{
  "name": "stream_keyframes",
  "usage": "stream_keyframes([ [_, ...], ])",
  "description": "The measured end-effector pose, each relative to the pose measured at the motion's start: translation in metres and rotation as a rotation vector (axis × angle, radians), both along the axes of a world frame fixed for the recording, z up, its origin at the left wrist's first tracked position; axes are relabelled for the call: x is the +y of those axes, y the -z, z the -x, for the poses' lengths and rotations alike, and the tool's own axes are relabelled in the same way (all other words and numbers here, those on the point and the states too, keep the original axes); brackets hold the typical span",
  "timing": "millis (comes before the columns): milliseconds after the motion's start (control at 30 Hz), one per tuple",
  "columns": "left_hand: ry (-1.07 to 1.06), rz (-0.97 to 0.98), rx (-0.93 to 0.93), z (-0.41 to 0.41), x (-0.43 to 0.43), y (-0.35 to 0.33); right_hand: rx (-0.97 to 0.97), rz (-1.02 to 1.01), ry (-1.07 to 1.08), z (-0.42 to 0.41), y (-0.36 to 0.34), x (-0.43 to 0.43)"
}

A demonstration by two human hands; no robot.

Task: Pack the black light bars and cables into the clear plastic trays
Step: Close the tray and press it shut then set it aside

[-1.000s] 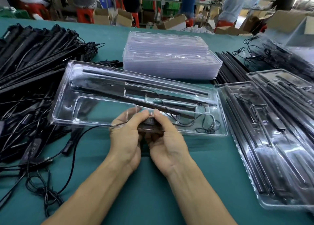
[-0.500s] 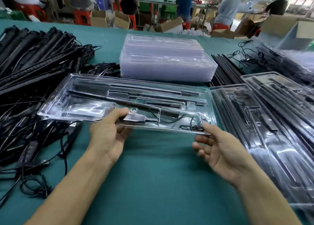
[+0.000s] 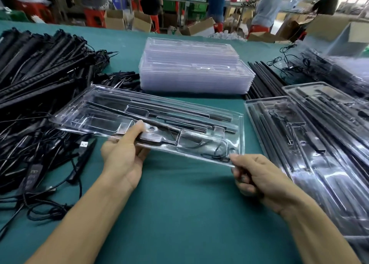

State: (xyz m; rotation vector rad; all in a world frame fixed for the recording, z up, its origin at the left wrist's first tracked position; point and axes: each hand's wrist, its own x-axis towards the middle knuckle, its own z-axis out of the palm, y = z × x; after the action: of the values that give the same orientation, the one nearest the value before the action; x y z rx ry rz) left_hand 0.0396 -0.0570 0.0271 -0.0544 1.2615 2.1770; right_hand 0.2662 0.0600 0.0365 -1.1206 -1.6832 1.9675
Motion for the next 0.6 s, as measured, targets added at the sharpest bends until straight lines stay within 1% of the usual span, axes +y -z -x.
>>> stream_keyframes([
  [100, 0.041, 0.028, -0.011, -0.005, 0.002, 0.001, 0.02, 0.003, -0.001, -0.002, 0.001, 0.0],
  [267, 0.072, 0.089, -0.018, -0.007, 0.004, 0.0, -0.036, -0.035, -0.034, -0.004, 0.001, 0.0],
  [400, 0.125, 0.115, -0.026, -0.006, 0.005, -0.001, -0.05, -0.028, -0.051, -0.004, 0.001, -0.001],
  [500, 0.085, 0.128, -0.02, -0.005, 0.008, 0.001, -0.052, -0.015, -0.02, -0.001, 0.001, -0.002],
  [600, 0.036, 0.13, 0.008, -0.007, 0.011, 0.001, -0.021, 0.013, 0.067, 0.005, 0.003, -0.001],
])
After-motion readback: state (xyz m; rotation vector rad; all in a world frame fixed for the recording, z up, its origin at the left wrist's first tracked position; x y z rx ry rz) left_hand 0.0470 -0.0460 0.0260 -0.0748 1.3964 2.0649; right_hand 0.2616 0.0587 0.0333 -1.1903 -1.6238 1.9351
